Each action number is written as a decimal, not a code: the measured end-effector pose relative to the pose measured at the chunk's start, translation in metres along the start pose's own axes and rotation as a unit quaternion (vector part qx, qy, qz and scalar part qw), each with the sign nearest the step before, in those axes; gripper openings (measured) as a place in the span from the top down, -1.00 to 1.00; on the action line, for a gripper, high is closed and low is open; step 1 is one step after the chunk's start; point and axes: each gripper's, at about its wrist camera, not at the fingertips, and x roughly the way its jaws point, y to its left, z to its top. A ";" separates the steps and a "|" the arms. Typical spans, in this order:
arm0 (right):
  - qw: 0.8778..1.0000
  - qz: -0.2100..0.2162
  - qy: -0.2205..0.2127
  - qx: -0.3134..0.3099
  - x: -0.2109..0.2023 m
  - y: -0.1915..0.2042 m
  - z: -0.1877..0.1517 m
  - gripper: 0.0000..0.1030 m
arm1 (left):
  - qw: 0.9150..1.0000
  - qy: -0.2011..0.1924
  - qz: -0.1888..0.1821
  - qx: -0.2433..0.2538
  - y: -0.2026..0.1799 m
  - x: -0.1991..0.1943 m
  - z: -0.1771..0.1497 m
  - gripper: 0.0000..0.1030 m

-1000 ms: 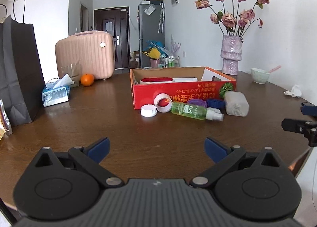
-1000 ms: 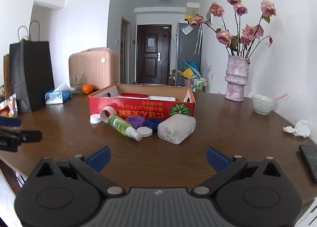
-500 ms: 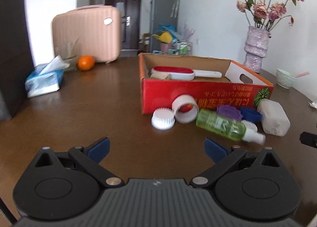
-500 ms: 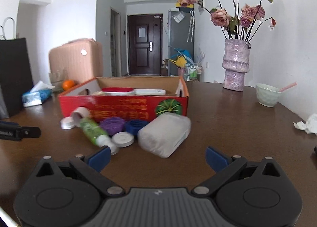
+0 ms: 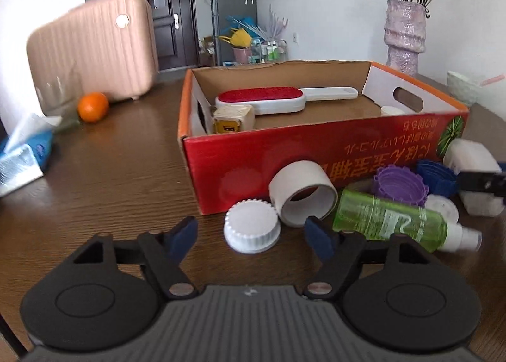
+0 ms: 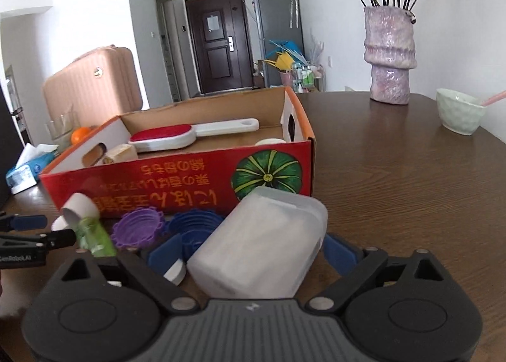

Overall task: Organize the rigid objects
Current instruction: 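Grasp the white ridged cap with left tool while right tool grasps the blue cap, then carry both caps into the cardboard box and open both tools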

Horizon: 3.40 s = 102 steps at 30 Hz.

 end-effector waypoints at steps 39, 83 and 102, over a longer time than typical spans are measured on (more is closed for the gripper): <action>0.998 0.005 0.006 -0.069 0.013 0.042 0.009 0.01 | 0.999 -0.024 -0.046 -0.013 -0.019 -0.078 -0.057 0.30; 0.993 0.039 0.043 -0.107 0.072 0.006 0.156 0.01 | 0.997 0.057 -0.045 -0.039 -0.066 0.101 0.178 0.30; 0.990 0.009 0.060 -0.125 0.131 0.005 0.163 -0.28 | 0.997 0.065 -0.029 -0.016 -0.045 0.112 0.179 -0.13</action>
